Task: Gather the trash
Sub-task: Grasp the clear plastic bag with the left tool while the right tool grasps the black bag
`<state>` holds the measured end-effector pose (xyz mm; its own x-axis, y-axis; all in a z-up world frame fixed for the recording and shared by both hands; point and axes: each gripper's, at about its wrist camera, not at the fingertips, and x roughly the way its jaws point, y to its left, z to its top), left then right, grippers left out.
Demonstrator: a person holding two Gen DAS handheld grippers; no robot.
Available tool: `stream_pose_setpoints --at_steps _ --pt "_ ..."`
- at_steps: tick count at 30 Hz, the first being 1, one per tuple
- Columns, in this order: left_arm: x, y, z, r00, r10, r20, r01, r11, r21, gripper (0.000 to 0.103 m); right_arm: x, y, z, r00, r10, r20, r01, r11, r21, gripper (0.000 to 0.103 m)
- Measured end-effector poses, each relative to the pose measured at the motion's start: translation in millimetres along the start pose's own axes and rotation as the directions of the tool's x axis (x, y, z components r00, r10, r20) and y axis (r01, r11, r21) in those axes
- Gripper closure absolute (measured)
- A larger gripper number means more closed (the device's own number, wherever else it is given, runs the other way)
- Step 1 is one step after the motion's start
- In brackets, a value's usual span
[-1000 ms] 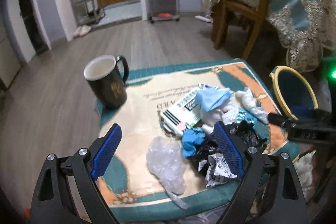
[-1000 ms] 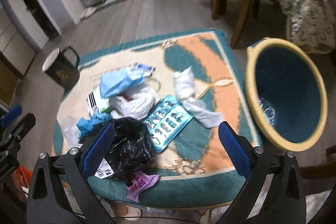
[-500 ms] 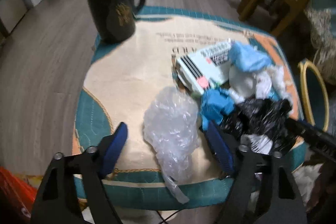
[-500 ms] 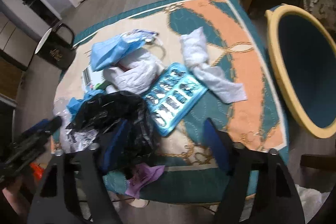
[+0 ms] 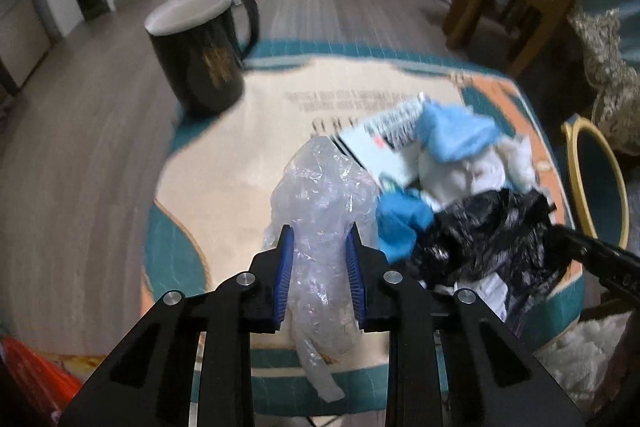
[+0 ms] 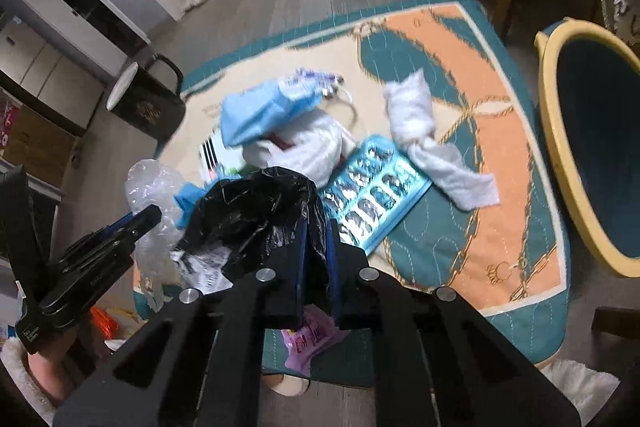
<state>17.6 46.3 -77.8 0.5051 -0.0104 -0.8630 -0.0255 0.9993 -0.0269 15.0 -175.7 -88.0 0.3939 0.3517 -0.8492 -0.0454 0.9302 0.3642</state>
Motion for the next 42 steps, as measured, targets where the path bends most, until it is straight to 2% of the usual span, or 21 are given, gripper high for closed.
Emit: stream_pose_setpoints --at_steps 4,6,11,14,16,19,23,27,28,30,31,32,33,34,37,39,40,41,42 --pt "-18.4 6.0 6.6 0.998 0.01 0.066 -0.008 1.0 -0.025 0.076 -14.7 3.5 4.7 0.999 0.028 0.043 -0.028 1.0 -0.001 0.094" --pt "-23.9 1.5 14.9 0.995 0.015 0.097 -0.013 1.0 -0.017 0.076 -21.0 6.7 7.4 0.998 0.031 0.061 -0.03 0.999 -0.016 0.094" --pt "-35.4 -11.6 23.9 0.987 0.002 0.16 -0.007 0.999 0.031 0.076 -44.7 18.7 16.5 0.988 0.098 0.116 -0.093 0.995 -0.042 0.095" --pt "-41.2 -18.2 28.5 0.98 -0.033 0.195 0.025 0.999 0.039 0.076 -60.2 24.8 24.0 0.981 0.102 0.164 -0.09 0.993 -0.076 0.096" --pt "-47.2 -23.5 30.9 0.974 -0.045 0.224 0.033 0.998 0.056 0.076 -69.5 26.5 29.4 0.975 0.099 0.198 -0.081 0.992 -0.094 0.101" --pt "-54.2 -30.4 34.5 0.967 -0.059 0.246 0.039 0.996 0.082 0.076 -80.1 25.1 36.3 0.968 0.088 0.235 -0.065 0.992 -0.106 0.101" --pt "-53.4 -39.3 34.9 0.967 -0.069 0.244 0.041 0.992 0.117 0.076 -82.0 20.2 40.7 0.968 0.075 0.241 -0.052 0.994 -0.101 0.102" --pt "-49.0 -41.6 33.0 0.972 -0.075 0.223 0.048 0.991 0.123 0.076 -57.4 3.7 38.0 0.988 0.034 0.154 -0.028 0.999 -0.036 0.101" --pt "-49.2 -41.4 32.8 0.972 -0.076 0.221 0.049 0.991 0.125 0.076 -47.0 -2.4 36.3 0.993 0.023 0.114 -0.022 1.0 -0.007 0.1" --pt "-48.1 -42.0 31.7 0.973 -0.075 0.22 0.047 0.99 0.131 0.076 -31.7 -9.4 30.5 0.998 0.023 0.065 -0.024 0.999 0.027 0.089" --pt "-48.2 -42.2 31.7 0.973 -0.077 0.219 0.049 0.99 0.132 0.076 -25.0 -9.8 27.4 0.999 0.016 0.046 -0.018 0.999 0.027 0.073" --pt "-48.3 -42.4 31.5 0.973 -0.08 0.219 0.051 0.99 0.132 0.076 -19.7 -8.8 24.8 1.0 0.01 0.028 -0.01 1.0 0.027 0.062" --pt "-48.2 -42.7 31.3 0.973 -0.08 0.218 0.052 0.99 0.133 0.076 -16.4 -7.8 22.1 1.0 0.011 0.022 -0.011 1.0 0.023 0.053" --pt "-47.9 -42.3 31.2 0.973 -0.081 0.217 0.053 0.99 0.134 0.076 -12.0 -3.9 19.1 1.0 0.007 0.014 -0.007 1.0 0.005 0.053" --pt "-47.7 -41.9 30.8 0.973 -0.086 0.215 0.057 0.989 0.137 0.076 1.0 3.9 13.8 1.0 -0.021 -0.02 0.02 0.999 -0.05 0.053" --pt "-47.8 -41.7 30.8 0.973 -0.088 0.215 0.059 0.988 0.14 0.076 10.1 5.8 11.9 0.998 -0.047 -0.044 0.043 0.996 -0.077 0.058" --pt "-48.1 -41.7 30.8 0.972 -0.089 0.216 0.059 0.988 0.14 0.076 13.3 4.6 11.4 0.997 -0.06 -0.05 0.056 0.995 -0.08 0.07" --pt "-48.5 -41.2 31.0 0.972 -0.09 0.217 0.061 0.988 0.14 0.076 14.3 2.9 11.9 0.997 -0.066 -0.047 0.062 0.995 -0.078 0.092" --pt "-48.8 -41.1 31.1 0.972 -0.091 0.218 0.061 0.988 0.14 0.076 14.3 1.7 13.2 0.997 -0.058 -0.048 0.054 0.996 -0.075 0.091"
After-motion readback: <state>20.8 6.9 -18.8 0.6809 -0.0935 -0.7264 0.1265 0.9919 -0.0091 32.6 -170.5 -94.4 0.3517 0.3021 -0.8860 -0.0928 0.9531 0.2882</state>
